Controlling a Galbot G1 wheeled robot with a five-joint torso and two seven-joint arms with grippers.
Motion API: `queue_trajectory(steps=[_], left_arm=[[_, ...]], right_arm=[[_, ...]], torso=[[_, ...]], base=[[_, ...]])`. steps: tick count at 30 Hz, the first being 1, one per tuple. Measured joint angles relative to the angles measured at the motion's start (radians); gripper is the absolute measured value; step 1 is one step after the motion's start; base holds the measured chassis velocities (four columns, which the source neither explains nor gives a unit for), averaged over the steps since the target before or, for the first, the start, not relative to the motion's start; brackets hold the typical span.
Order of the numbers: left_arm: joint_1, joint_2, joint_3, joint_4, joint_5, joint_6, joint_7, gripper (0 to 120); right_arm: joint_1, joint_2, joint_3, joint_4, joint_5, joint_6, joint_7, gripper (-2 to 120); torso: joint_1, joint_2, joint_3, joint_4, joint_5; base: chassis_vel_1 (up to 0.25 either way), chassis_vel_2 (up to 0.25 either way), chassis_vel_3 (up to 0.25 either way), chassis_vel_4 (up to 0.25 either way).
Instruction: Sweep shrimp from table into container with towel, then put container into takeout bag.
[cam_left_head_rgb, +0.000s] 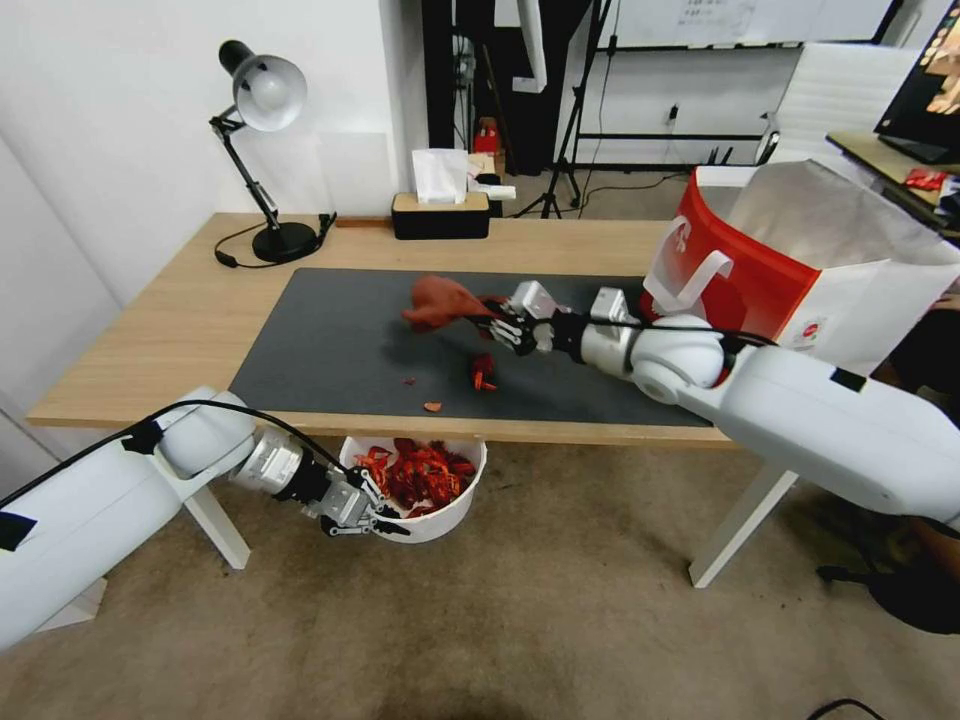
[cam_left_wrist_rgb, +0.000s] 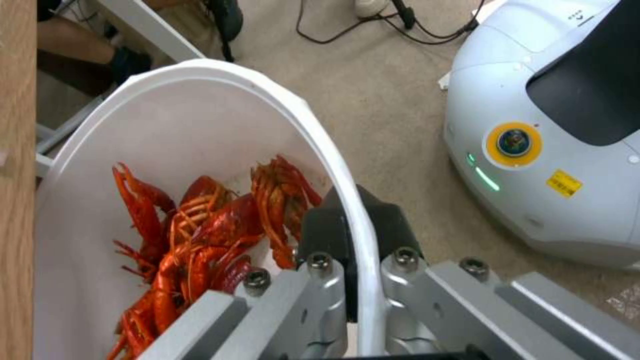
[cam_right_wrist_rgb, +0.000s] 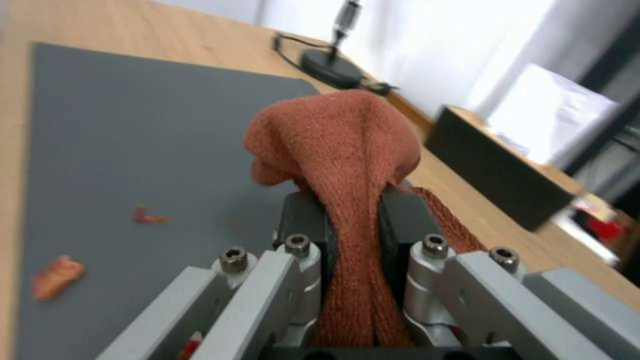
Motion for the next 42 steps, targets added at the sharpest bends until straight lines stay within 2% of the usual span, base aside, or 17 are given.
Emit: queue_trajectory(steps=[9,14,33,42], left_arm=[[-0.003,0.003,0.004,-0.004,0.0,0.006,0.001,0],[-0.001,0.004,0.004,-0.007,0.0,0.005,0.002,0],[0.012,0.009,-0.005,-0.003,-0.001,0.002,0.003,0],[0.011,0.009,-0.005,-0.002,-0.002,0.002,0.002,0]], right_arm=[[-0.127,-0.03,0.087,0.012,-0.072,-0.038,0.065,10],[-0.168,0.004,0.087,-0.037,-0.096,-0.042,0.11,10],[-0.173,0.134,-0.019,-0.092,-0.091,-0.038,0.181,10],[-0.113,0.171,-0.097,-0.122,-0.05,0.002,0.157,10]], torso=[[0.0,0.0,0.0,-0.0004,0.0001],[0.0,0.0,0.0,-0.0001,-0.0001],[0.0,0.0,0.0,-0.0002,-0.0002],[0.0,0.0,0.0,-0.0001,-0.0002]], base=[[0.0,0.0,0.0,0.0],[0.0,0.0,0.0,0.0],[0.0,0.0,0.0,0.0],[0.0,0.0,0.0,0.0]])
